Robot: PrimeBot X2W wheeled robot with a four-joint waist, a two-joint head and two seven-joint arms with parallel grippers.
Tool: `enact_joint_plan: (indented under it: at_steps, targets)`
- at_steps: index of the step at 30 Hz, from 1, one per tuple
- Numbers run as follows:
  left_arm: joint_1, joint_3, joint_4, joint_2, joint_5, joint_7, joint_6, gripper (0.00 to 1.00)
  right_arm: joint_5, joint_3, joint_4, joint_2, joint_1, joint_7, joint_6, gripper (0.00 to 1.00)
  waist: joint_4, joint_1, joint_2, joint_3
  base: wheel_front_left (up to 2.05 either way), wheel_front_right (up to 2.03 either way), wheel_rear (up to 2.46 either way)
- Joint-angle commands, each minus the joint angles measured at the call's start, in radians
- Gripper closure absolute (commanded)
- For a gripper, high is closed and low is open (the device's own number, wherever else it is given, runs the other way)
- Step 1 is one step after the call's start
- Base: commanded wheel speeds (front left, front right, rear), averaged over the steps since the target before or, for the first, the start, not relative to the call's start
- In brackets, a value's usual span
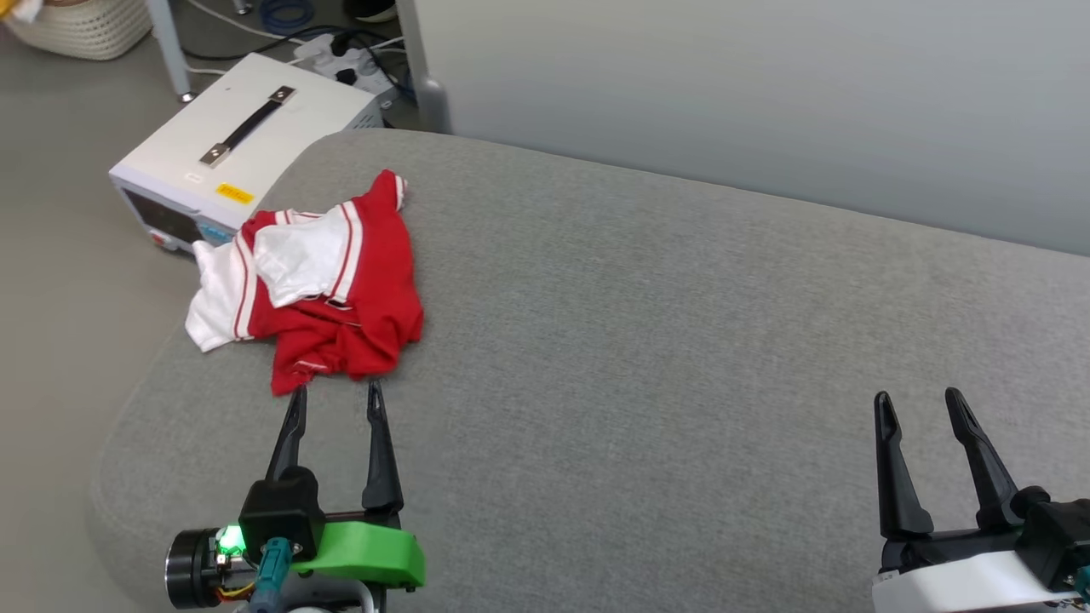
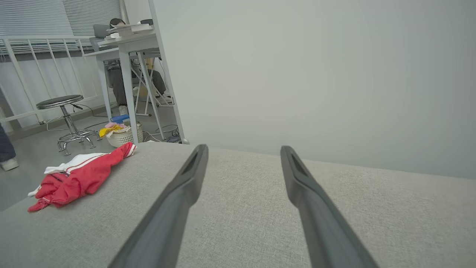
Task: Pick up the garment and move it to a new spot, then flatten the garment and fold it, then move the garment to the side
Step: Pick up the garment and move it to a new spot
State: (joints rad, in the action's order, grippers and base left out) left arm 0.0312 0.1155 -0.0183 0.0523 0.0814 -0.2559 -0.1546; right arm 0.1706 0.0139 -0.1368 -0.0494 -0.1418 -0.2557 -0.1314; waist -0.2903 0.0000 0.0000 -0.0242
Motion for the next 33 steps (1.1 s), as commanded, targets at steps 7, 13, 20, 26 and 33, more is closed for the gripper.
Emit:
enact_joint_plan:
  at_steps: [7, 13, 20, 26, 33]
  targets:
    - [-0.010, -0.011, -0.004, -0.002, 0.015, -0.006, -0.006, 0.00, -0.003, -0.009, -0.006, -0.001, 0.007, -0.006, 0.001, 0.00, -0.178, 0.0000, 0.0000, -0.010, 0.00, 0.00, 0.00]
    - [-0.006, -0.021, -0.008, -0.002, 0.022, -0.006, -0.008, 0.00, -0.009, -0.019, -0.009, -0.001, 0.011, -0.006, 0.001, 0.00, -0.249, 0.0000, 0.0000, -0.017, 0.00, 0.00, 0.00]
    - [-0.004, -0.037, -0.011, -0.002, 0.043, -0.006, -0.013, 0.00, -0.017, -0.028, -0.008, -0.001, 0.020, -0.006, 0.001, 0.00, -0.286, 0.0000, 0.0000, -0.027, 0.00, 0.00, 0.00]
    - [-0.066, -0.064, -0.030, -0.002, 0.028, -0.006, 0.036, 0.00, -0.029, -0.039, -0.011, -0.001, 0.031, -0.006, 0.001, 0.00, -0.267, 0.0000, 0.0000, -0.051, 0.00, 0.00, 0.00]
    - [-0.265, -0.198, -0.067, 0.020, 0.044, -0.006, 0.143, 0.00, -0.070, -0.049, -0.021, -0.001, 0.073, -0.006, 0.001, 0.00, -0.202, 0.0000, 0.0000, -0.124, 0.00, 0.00, 0.00]
